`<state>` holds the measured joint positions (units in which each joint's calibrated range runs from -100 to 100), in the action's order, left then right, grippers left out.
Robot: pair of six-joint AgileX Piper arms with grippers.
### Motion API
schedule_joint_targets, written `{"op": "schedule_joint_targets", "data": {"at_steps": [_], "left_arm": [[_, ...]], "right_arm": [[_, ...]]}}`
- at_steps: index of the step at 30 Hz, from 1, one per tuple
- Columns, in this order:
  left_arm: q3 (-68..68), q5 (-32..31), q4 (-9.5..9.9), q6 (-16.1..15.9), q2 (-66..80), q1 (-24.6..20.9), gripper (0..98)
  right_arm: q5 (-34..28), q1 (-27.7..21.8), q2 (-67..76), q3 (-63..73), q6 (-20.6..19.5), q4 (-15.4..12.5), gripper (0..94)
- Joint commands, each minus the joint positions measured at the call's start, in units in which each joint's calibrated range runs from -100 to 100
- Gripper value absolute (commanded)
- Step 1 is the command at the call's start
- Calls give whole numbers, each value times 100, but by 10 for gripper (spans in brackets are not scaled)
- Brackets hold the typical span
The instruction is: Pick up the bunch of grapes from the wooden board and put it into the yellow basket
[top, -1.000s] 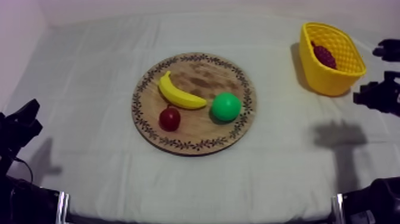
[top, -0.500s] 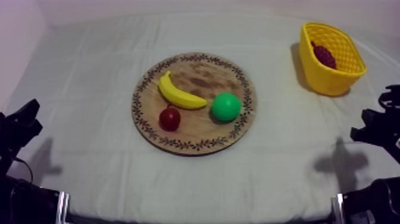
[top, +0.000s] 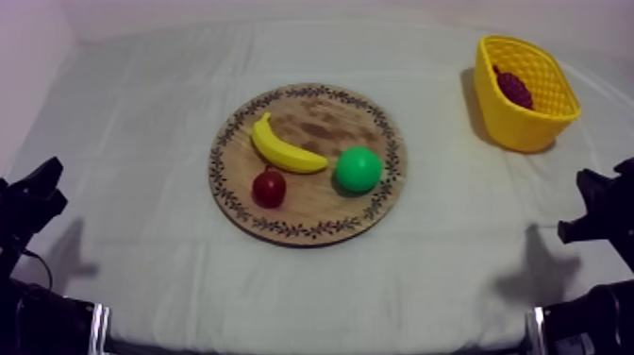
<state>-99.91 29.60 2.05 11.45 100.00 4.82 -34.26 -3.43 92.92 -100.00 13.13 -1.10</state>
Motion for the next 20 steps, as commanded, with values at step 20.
{"op": "schedule_joint_targets", "data": {"at_steps": [20], "left_arm": [[2, -2, 2, 0, 0, 0, 1]], "right_arm": [[-171, -55, 284, 0, -106, 10, 3]]}}
